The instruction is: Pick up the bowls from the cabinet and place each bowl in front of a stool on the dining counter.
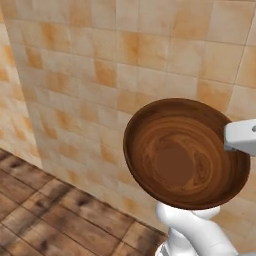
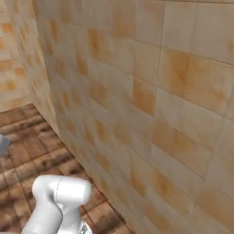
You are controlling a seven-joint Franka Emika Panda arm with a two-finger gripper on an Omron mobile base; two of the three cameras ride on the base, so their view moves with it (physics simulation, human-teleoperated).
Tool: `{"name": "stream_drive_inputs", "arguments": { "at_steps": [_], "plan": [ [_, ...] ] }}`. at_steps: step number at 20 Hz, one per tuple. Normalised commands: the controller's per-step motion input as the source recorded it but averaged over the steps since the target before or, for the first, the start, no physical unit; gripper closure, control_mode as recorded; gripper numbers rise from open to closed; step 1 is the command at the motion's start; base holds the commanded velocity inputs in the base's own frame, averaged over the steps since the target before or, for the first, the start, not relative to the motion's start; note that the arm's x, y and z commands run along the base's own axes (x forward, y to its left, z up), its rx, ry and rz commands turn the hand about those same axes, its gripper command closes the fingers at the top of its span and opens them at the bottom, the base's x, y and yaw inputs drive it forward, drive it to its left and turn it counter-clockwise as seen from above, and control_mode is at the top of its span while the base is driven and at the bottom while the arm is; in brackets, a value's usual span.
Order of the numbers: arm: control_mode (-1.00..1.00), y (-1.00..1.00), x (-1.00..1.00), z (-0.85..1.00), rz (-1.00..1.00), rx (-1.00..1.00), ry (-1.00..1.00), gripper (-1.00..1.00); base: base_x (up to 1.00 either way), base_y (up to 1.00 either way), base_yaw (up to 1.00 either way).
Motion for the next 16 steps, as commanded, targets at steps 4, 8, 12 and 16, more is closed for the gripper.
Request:
{"name": "stream_drive_inputs", "arguments": {
  "at_steps": [4,8,12,16],
  "plan": [
    [1.00,0.00,0.00,0.00,0.00,0.00,0.00,1.00,1.00,0.91,0.08],
    [1.00,0.00,0.00,0.00,0.00,0.00,0.00,1.00,1.00,0.93,0.07],
    [1.00,0.00,0.00,0.00,0.00,0.00,0.00,1.00,1.00,0.89,0.10],
    [1.00,0.00,0.00,0.00,0.00,0.00,0.00,1.00,0.97,0.41,0.46]
  ]
}}
